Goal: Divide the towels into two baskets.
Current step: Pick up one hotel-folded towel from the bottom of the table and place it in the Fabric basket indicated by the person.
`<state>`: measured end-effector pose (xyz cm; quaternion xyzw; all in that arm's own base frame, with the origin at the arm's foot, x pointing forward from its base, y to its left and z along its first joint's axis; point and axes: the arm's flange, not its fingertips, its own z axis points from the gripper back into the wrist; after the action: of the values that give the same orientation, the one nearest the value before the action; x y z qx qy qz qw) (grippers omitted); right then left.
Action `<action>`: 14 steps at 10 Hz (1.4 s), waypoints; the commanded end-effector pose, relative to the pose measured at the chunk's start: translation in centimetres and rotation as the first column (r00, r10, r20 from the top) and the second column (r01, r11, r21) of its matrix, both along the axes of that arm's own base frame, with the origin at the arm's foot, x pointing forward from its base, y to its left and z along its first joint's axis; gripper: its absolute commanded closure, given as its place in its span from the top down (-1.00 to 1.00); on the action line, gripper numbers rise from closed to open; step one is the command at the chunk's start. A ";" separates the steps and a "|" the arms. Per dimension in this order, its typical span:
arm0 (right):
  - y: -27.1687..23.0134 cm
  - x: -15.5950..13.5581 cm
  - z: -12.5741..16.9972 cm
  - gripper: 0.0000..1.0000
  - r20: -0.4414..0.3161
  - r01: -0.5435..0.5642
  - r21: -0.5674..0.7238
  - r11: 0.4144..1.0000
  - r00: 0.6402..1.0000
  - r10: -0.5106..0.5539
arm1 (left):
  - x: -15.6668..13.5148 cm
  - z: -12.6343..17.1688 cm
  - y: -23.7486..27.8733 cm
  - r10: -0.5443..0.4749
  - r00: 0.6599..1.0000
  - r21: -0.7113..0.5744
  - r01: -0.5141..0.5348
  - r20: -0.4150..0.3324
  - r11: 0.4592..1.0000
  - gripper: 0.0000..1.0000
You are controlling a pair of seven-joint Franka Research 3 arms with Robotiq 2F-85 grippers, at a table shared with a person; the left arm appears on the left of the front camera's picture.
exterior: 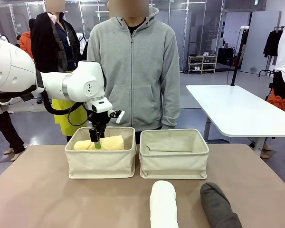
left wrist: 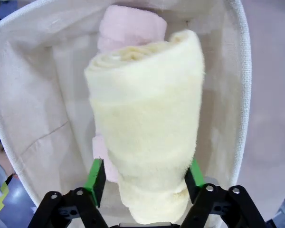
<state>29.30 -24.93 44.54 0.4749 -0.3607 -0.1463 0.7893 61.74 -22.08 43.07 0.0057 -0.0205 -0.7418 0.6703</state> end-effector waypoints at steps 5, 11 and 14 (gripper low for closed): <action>0.1 -0.1 0.2 1.00 0.011 0.001 0.006 1.000 1.000 -0.001 | -1.3 2.9 1.1 0.054 0.998 0.013 -0.055 0.031 0.998 1.00; 0.1 -0.1 0.2 1.00 0.011 0.001 0.006 1.000 1.000 -0.001 | -0.2 2.5 0.5 0.022 0.999 -0.004 -0.021 0.035 1.000 1.00; 0.1 -0.1 0.2 1.00 0.011 0.001 0.006 1.000 1.000 -0.001 | -0.2 2.5 0.5 0.022 0.999 -0.004 -0.021 0.035 1.000 1.00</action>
<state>29.29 -24.93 44.54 0.4749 -0.3607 -0.1463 0.7893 61.39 -21.85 45.39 0.0155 -0.0325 -0.7331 0.6792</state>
